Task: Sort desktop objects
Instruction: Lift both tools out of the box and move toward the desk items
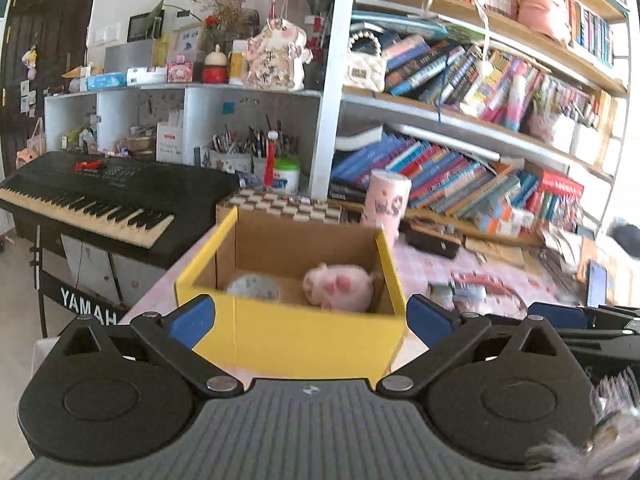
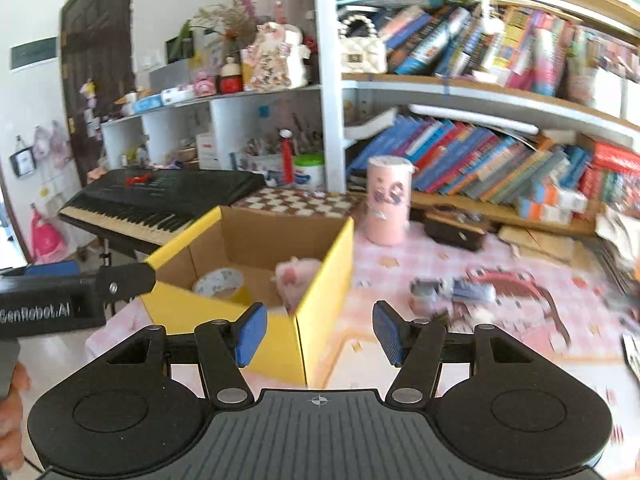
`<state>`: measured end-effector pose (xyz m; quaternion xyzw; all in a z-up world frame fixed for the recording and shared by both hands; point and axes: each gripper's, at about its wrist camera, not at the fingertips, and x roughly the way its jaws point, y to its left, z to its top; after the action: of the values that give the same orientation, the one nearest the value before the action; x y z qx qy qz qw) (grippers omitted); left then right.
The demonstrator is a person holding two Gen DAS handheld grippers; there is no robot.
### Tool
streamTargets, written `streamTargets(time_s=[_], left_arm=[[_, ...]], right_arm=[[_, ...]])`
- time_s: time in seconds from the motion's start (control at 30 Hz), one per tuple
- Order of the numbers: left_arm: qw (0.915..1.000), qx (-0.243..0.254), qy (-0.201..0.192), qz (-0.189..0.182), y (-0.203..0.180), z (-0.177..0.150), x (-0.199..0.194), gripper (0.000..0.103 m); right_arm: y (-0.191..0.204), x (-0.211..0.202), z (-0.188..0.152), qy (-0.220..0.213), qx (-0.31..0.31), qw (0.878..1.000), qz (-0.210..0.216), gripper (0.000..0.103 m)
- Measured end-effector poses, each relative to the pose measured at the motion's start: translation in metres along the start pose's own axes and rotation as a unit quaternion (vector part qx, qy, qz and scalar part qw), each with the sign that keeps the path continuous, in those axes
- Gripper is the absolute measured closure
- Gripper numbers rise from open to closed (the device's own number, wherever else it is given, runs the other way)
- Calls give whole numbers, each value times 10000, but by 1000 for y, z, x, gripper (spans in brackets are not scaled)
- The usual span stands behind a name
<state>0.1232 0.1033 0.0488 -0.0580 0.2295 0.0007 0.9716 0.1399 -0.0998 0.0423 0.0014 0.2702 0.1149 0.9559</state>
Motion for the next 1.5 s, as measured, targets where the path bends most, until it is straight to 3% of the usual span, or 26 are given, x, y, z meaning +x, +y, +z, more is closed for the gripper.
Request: streamTargets(time_s=[0.4,0.57,1.07,1.5], left_arm=[[9977,292,586,198,0,-54,-33,0],[9964,430,729,82,-6,-68,-42,0],[9905,629,1174,-347,-34,-80,-35,0],[9824,868,1543,-605,-82,-83,-4,0]], right_arm=[[15,-41,-60,473,276,9961,-687,43],[20,-52,-71,612,289,9942,-839,43],[-2,-67,-88,949,554,9848,-1347,41],[-51,-62,-95,1280,856,9757,-1561,40]])
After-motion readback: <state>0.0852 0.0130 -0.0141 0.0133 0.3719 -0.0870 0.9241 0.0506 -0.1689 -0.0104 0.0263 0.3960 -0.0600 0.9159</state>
